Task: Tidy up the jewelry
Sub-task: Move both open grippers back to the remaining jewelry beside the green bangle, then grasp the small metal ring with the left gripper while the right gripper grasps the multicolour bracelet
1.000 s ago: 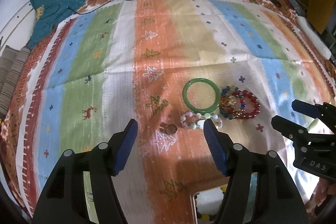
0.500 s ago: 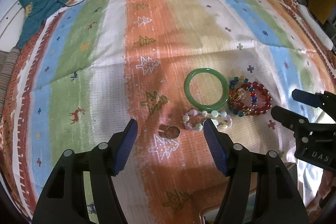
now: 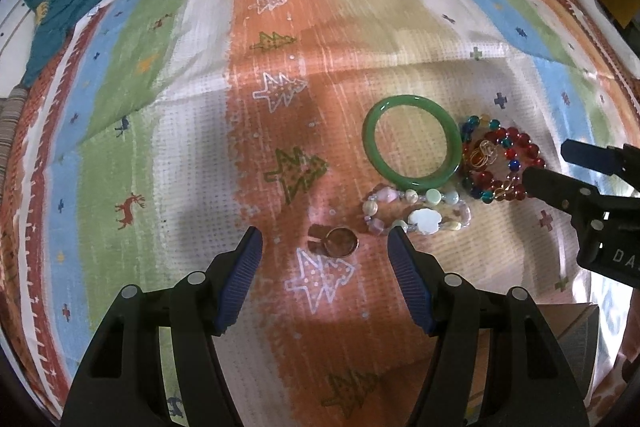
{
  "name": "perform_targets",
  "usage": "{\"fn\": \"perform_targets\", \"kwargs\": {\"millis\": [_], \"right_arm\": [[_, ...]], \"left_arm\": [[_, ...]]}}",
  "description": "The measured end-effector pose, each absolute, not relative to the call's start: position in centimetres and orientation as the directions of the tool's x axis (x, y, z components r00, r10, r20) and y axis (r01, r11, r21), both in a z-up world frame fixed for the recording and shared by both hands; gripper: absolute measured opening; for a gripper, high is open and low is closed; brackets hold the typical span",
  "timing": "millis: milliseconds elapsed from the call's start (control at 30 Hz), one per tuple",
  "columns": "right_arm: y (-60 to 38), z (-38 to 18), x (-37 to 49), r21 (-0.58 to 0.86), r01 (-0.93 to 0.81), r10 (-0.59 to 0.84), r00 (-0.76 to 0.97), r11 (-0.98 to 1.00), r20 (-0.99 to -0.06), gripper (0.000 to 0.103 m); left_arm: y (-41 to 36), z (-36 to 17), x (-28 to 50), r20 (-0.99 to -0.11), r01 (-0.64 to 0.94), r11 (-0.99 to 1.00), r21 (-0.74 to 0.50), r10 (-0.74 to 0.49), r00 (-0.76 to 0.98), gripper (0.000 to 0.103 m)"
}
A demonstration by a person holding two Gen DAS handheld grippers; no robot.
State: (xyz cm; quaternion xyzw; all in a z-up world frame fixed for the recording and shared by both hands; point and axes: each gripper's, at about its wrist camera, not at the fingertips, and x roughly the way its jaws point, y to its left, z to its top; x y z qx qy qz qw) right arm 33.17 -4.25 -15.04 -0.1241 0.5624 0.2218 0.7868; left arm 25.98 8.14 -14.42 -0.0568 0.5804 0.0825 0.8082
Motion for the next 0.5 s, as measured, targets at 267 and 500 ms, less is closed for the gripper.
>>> {"fn": "perform_targets", "kwargs": {"millis": [267,500], "right_arm": [[-3.3,-15.9,33.8,0.047,-0.502,0.199,0.253,0.864,-0.947,0.062],[-2.9,-16.7,34.3,0.048,-0.503,0.192,0.238,0.863,-0.952,0.053]], "left_arm": [[8.2,-15.4,26.5,-0.953,-0.193,0.981,0.009,0.067,0.296,0.065],[8.5,-16.1,27.0,-0.959,-0.198,0.98,0.014,0.069,0.274,0.063]]}}
